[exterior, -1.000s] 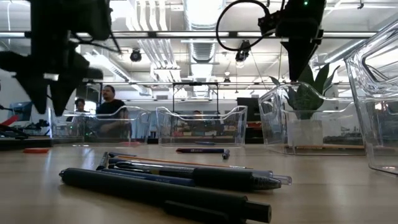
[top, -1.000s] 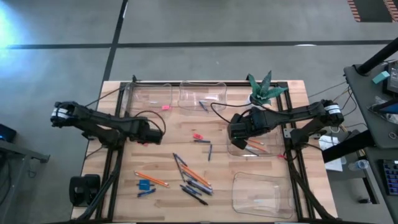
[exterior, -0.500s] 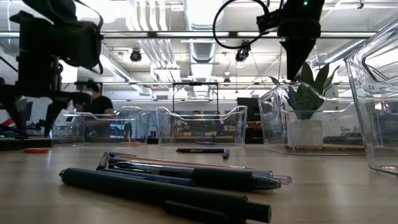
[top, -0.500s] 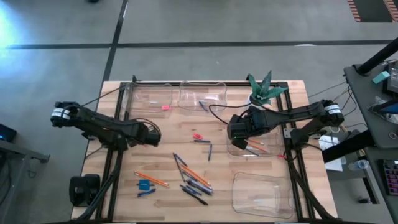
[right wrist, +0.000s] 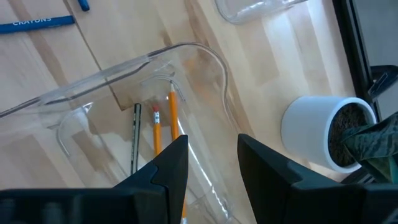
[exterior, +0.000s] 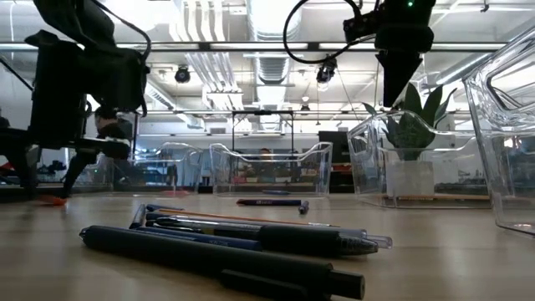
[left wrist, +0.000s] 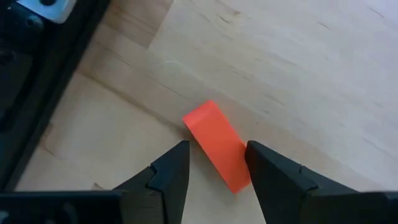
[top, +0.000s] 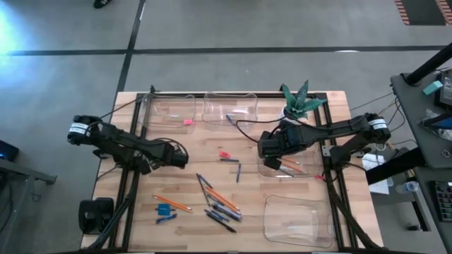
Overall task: Sort crayons/erasers/pens/pencils in bins
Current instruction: Put the orange eraser into the top left transparent bin
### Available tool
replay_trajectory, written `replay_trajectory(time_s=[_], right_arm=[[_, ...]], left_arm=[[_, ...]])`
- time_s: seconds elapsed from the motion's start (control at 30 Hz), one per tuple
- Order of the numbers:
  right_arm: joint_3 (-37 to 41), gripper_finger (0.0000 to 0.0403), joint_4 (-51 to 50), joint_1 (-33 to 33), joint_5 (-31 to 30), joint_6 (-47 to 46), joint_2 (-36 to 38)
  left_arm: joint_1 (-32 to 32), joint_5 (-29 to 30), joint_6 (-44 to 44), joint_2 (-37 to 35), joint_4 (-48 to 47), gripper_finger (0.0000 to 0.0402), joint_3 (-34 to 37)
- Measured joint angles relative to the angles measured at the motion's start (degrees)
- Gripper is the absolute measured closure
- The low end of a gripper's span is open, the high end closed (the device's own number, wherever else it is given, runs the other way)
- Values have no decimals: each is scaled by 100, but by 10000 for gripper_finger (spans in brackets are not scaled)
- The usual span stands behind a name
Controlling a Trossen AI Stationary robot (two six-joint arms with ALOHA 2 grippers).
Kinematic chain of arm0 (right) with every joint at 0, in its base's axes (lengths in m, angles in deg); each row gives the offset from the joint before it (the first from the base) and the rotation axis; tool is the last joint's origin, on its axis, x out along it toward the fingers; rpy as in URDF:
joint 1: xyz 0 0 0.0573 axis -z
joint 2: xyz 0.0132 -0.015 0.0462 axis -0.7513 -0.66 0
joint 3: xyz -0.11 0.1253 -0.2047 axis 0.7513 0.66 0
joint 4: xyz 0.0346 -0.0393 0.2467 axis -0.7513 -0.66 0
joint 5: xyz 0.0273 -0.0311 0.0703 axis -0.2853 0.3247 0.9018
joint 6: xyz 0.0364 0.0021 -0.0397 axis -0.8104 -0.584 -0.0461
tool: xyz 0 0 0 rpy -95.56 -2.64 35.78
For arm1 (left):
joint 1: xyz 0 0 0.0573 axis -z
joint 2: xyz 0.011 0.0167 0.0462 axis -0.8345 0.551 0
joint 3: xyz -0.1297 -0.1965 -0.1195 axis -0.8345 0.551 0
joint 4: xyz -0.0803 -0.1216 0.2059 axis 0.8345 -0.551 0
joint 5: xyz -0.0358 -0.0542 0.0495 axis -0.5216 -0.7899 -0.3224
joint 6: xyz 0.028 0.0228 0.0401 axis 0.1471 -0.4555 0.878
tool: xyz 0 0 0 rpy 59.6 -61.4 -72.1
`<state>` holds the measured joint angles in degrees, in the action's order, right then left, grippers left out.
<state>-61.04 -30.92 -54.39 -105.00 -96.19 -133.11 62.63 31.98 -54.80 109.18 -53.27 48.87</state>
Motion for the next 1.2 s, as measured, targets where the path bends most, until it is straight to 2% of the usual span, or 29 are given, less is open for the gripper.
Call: replay_trajectory(time_s=[0.37, 0.5, 0.67, 0.77, 1.0, 1.2], right_arm=[[0, 273, 0, 0, 2, 66, 0], [0, 273, -2, -2, 2, 65, 0], [0, 273, 1, -2, 2, 63, 0], [0, 273, 0, -2, 4, 63, 0], [0, 273, 4, -2, 7, -53, 0], [0, 273, 4, -2, 9, -250, 0]], left_arm=[[-6, 241, 354, 3, 219, 252, 23], [-8, 276, 697, -29, 230, 269, 33], [-8, 353, 1646, -33, 232, 307, 31], [-8, 365, 1880, -33, 175, 316, 31], [-8, 441, 3053, -33, 169, 317, 39], [-8, 504, 3841, -35, 140, 290, 44]])
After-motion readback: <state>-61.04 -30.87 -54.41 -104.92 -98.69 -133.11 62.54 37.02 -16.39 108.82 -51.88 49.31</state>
